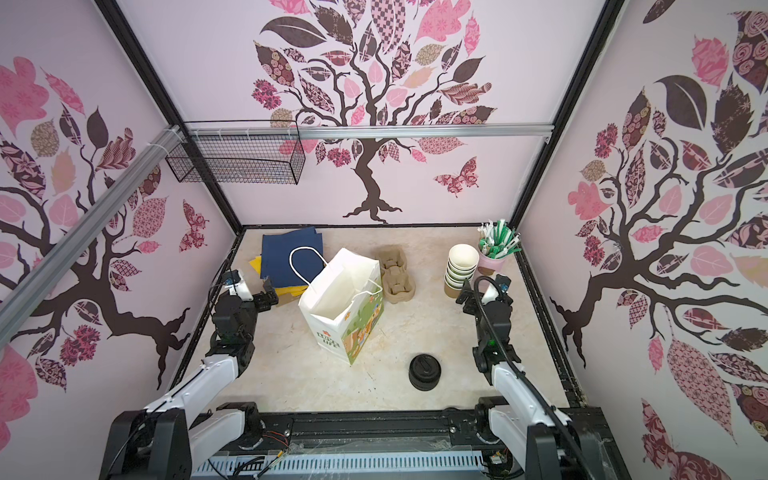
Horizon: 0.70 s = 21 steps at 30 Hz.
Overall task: Pack the takeout coffee
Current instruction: 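Raise the right gripper toward the cup stack while the left arm lifts, then lower the right gripper onto the rim of the top paper cup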
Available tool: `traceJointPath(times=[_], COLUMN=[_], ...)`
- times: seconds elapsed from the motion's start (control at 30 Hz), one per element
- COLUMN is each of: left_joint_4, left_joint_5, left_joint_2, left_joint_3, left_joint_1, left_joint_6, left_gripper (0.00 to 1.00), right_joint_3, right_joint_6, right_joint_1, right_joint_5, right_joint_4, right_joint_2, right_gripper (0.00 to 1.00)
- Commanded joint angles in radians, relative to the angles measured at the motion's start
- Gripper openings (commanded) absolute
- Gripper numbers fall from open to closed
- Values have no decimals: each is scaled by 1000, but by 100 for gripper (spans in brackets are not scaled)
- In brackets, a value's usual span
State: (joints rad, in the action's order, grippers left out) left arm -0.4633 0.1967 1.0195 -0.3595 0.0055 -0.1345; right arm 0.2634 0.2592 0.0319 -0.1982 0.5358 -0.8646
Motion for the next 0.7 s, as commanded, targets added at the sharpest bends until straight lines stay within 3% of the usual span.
traceJointPath(times=[0.0, 0.13, 0.3, 0.43, 0.67], left_joint_4=[202, 416, 611, 763, 905], left_joint_5=[-21, -56, -160, -209, -216], left_joint_2=[-66, -131, -150, -145, -157], left_joint_3=[-72, -175, -316, -421, -512], left_joint_1=[-6, -6, -6, -7, -37], left_joint_6=[-85, -186, -265, -296, -316], left_gripper=[97, 97, 97, 96, 96], right_joint_3=[43, 169, 376, 589, 959], right_joint_6=[165, 283, 335, 336, 260], right_joint_1=[4, 4, 5, 4, 5], right_joint_5=[-54, -8, 86, 124, 122], right_joint_4=[-351, -673, -958, -1140, -1389], right_joint_2=[110, 188, 167, 58, -216], right_gripper=[100, 95, 91, 87, 71])
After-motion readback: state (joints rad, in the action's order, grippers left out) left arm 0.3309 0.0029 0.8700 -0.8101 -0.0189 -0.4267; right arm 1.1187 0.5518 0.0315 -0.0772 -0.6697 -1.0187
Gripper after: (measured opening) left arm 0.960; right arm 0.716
